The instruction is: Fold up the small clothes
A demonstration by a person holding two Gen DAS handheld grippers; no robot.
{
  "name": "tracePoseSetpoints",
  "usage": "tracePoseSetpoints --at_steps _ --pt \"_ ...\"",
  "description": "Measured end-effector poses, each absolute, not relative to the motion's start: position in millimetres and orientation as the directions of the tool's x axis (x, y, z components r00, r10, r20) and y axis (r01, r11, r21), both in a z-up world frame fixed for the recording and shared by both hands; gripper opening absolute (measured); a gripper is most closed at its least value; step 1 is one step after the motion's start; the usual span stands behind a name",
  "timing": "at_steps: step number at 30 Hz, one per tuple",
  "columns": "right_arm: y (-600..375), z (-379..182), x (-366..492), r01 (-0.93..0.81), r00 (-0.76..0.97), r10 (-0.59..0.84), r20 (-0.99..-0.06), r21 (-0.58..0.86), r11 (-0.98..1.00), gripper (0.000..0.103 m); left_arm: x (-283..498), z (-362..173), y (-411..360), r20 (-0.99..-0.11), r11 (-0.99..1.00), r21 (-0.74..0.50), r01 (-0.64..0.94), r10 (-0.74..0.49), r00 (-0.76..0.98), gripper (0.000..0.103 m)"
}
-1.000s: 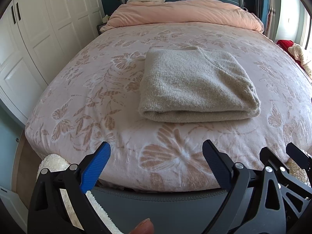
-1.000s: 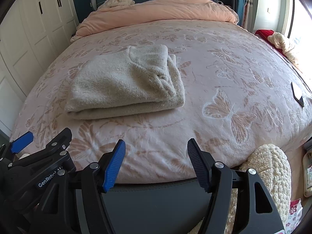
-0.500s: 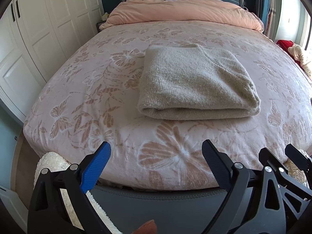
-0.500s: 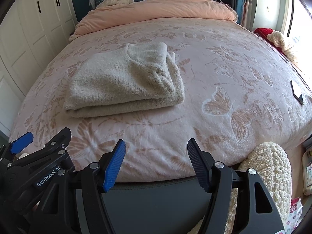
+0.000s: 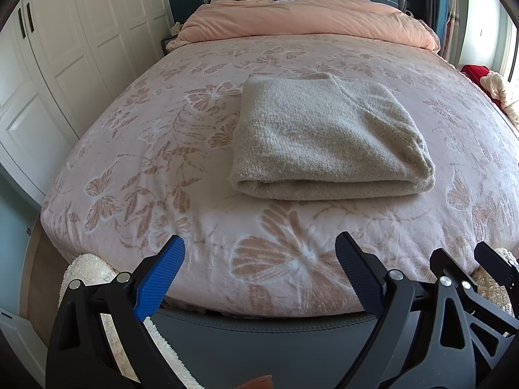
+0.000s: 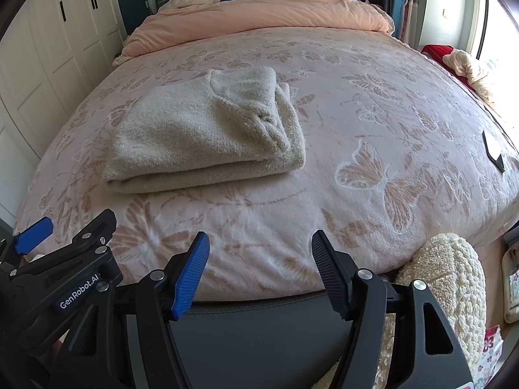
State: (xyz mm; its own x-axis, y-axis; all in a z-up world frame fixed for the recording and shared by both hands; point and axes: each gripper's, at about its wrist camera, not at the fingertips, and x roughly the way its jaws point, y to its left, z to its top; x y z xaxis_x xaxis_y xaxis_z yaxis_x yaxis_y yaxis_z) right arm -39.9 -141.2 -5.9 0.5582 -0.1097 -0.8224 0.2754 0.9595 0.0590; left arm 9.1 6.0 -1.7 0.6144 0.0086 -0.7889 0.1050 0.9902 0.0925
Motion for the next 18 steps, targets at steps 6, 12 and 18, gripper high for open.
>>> tracePoseSetpoints --at_steps 6,12,18 --pt "-140.0 -6.9 -39.5 0.285 0.551 -0.119 -0.826 0.052 0.957 0.065 11.7 -5.9 5.6 -0.806 0.989 0.055 0.135 -0.036 0.590 0.085" --pt "-138.1 -8.2 -39.1 0.289 0.546 -0.129 -0.828 0.042 0.956 0.064 10.1 -7.7 3.2 -0.806 0.990 0.057 0.126 -0.028 0.591 0.084" --pt "-137.3 -8.3 -39.2 0.292 0.545 -0.137 -0.828 0.034 0.956 0.065 6.9 -4.5 -0.6 -0.788 0.988 0.104 0.113 0.013 0.616 0.083"
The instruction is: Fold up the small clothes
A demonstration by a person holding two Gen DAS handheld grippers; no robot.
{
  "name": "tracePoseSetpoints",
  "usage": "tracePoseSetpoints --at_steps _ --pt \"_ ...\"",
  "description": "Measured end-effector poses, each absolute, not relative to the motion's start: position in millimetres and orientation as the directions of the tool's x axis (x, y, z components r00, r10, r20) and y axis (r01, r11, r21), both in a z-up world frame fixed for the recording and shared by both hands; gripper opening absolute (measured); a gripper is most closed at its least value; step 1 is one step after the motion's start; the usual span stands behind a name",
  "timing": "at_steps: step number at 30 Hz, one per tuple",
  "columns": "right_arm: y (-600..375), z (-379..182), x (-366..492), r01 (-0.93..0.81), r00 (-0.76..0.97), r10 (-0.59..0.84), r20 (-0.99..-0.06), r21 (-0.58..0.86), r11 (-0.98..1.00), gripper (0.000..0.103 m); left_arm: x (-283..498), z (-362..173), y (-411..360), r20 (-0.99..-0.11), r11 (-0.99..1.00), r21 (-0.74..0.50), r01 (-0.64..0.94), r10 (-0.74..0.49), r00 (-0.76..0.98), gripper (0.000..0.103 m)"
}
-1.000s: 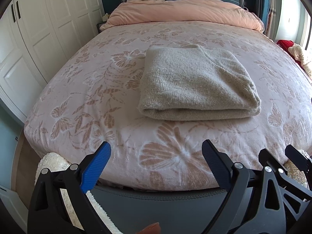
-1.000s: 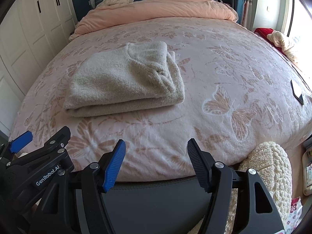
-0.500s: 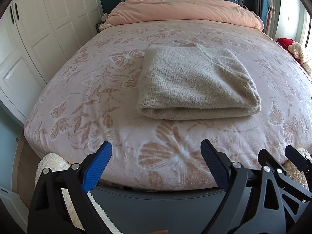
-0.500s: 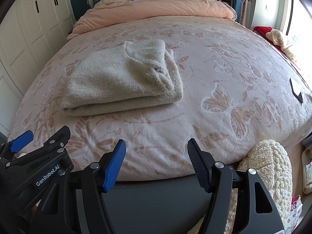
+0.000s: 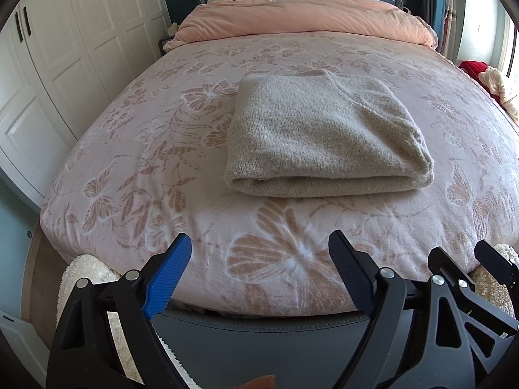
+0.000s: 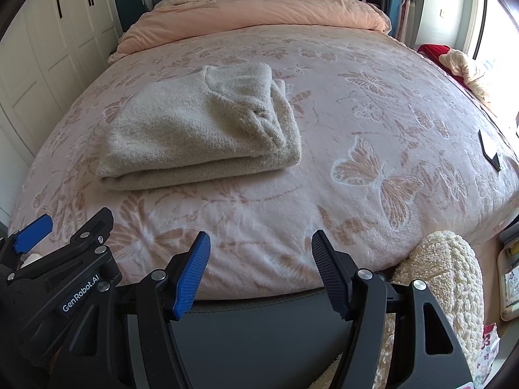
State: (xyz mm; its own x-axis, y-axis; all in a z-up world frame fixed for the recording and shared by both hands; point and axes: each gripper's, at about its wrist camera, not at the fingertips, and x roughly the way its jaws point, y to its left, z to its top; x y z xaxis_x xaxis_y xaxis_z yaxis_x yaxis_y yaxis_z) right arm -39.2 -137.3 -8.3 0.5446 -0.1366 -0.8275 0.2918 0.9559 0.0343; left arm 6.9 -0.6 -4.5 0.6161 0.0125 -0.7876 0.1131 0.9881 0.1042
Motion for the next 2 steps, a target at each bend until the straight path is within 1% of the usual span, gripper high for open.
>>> tracePoseSetpoints --at_steps 2 --pt "-136.9 -8.1 -39.3 0.293 0.545 -0.140 -0.827 0.031 0.956 0.065 7.2 -4.0 -0.7 -0.788 0.988 0.106 0.113 0.014 0.615 0.083"
